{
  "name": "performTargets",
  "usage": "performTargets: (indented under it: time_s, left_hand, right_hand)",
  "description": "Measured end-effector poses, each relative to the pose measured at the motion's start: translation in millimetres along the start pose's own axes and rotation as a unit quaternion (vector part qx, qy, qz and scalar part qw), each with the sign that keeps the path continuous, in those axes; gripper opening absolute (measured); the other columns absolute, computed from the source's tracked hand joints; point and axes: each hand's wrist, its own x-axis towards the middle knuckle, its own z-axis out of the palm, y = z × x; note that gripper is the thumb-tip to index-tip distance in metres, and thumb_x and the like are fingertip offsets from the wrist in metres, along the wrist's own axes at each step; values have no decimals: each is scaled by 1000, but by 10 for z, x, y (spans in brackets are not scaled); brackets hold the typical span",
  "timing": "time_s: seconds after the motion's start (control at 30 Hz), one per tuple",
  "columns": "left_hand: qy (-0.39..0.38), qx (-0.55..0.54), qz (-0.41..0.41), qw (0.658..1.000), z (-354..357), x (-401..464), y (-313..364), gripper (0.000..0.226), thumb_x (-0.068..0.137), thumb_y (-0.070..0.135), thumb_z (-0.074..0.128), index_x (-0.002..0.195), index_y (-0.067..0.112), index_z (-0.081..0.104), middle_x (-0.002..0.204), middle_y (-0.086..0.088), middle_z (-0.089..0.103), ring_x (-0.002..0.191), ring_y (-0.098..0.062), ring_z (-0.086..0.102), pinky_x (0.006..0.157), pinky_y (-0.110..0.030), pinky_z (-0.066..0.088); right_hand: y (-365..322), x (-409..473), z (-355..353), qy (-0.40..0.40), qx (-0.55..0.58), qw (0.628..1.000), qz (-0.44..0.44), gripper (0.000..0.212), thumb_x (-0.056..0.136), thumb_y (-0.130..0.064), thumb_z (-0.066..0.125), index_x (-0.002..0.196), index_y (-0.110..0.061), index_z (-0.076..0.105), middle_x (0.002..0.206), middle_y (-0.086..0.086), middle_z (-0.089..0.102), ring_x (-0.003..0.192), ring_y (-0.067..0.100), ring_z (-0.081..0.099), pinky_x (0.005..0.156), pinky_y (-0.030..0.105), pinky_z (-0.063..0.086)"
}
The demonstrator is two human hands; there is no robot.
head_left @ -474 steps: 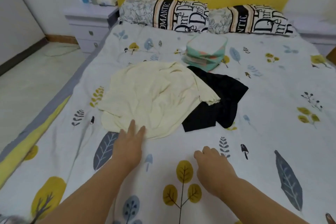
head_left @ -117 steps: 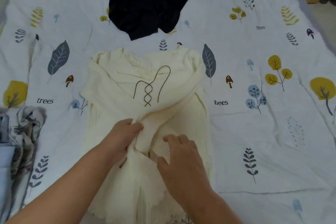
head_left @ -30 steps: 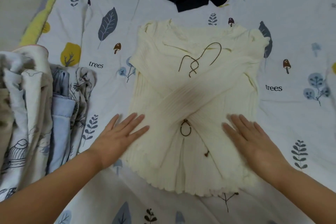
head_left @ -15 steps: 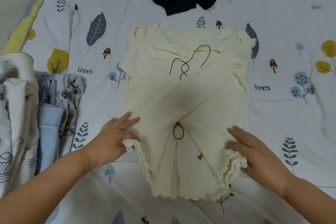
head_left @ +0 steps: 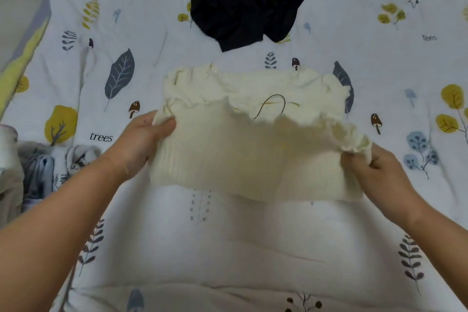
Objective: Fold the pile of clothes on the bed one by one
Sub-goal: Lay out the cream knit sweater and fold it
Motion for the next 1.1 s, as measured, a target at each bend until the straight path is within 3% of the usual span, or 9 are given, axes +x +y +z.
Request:
performTargets:
  time_s: [0.13,0.23,0.3,0.43,0.5,0.67,0.77,0.93,1.1]
  left_hand:
    - [32,-17,17,999,-10,414,269,18,94,13,49,88,22,63,81,9,70,77,-9,66,68,-26,51]
    - [50,-74,33,996,-21,722,404,19,94,11,47,91,22,63,79,11,72,76,-5,69,63,-22,54]
    - [85,-81,18,993,-11,900,377,14,94,16,49,94,17,63,78,8,71,74,-9,68,57,-21,52]
    - [140,115,-89,980,50,1052,96,36,86,36,62,111,10,57,76,-2,49,66,-18,45,59,-29,35]
    - [150,178,-68,970,95,1071,32,20,83,21,68,98,13,57,84,-3,51,76,-21,49,62,-28,38]
    - [234,229,164,931,158,1128,192,17,82,1,53,87,17,56,72,14,51,66,-4,48,61,-12,41]
    - [275,257,163,912,152,1180,153,20,85,5,47,98,15,57,84,5,58,80,-15,54,76,-24,47]
    - [268,399,-94,872,116,1173,-109,74,85,52,54,137,5,32,136,-22,41,127,-39,37,101,-48,33]
    - [217,408,-19,887,152,1107,-267,64,85,39,61,131,2,36,119,-18,55,109,-37,53,77,-35,36]
  right_hand:
    - [-90,532,-40,55,52,997,30,17,92,-12,49,80,-4,57,68,-4,53,60,6,49,55,21,40]
    - [-133,917,-55,92,82,992,27,18,89,-12,50,75,-19,58,70,-6,54,53,-3,51,48,10,40]
    - [-82,1107,-4,115,67,989,58,4,88,-21,54,90,-21,58,82,-4,57,66,3,54,60,11,42]
    - [87,1233,182,70,12,983,171,58,84,-34,64,132,-13,40,124,5,49,108,24,51,88,36,42]
    - [107,1219,244,66,-37,984,162,61,83,-22,66,136,-11,36,129,9,48,114,28,51,91,34,42]
    - [20,1260,226,204,-33,978,18,35,84,-8,57,116,-17,49,84,-7,47,68,-4,48,60,14,31]
    - [0,1316,249,256,-27,966,27,31,85,-13,54,115,-17,48,86,-3,50,77,8,52,64,19,35]
    - [143,1318,327,144,-112,961,208,63,86,-41,55,133,-4,33,130,18,46,119,38,45,98,51,39]
    - [219,1234,339,72,-61,971,221,73,85,-46,60,137,-2,33,133,15,50,119,36,49,100,43,40]
